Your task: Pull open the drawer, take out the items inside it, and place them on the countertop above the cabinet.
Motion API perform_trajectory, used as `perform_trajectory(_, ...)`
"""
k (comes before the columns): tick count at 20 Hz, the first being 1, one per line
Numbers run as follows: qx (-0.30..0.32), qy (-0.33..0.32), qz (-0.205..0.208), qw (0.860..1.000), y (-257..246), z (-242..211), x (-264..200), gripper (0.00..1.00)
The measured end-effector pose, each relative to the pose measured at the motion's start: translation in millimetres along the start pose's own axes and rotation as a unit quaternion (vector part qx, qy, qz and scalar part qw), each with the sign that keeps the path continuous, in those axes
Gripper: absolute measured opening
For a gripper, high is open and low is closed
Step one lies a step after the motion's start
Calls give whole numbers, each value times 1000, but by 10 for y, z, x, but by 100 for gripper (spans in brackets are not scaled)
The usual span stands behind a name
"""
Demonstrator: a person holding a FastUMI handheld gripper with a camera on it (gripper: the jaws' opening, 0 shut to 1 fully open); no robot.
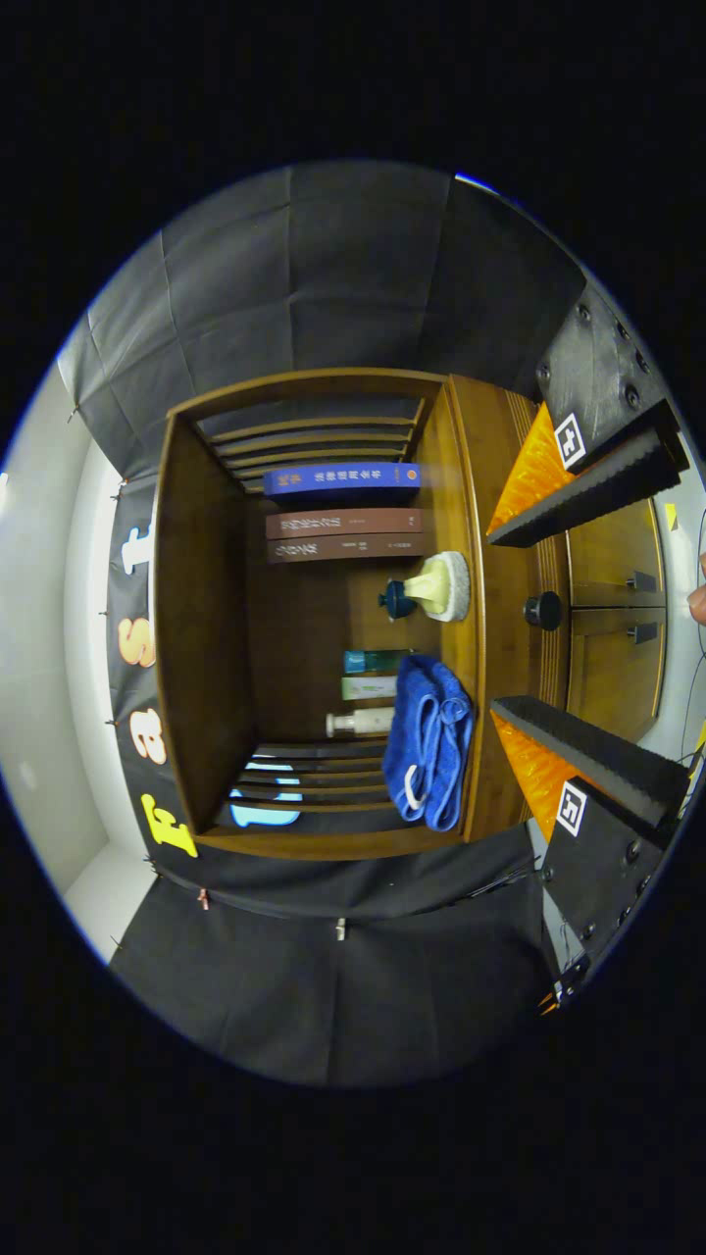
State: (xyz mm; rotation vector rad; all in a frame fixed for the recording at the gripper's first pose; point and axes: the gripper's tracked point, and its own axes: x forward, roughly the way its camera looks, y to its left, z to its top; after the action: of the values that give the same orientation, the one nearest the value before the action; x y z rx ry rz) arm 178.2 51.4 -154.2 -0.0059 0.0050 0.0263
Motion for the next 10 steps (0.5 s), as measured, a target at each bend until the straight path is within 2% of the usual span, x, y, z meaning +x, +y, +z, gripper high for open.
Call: perform_trajectory(10,-4,-5,-4,1000,-153,549,-856,100)
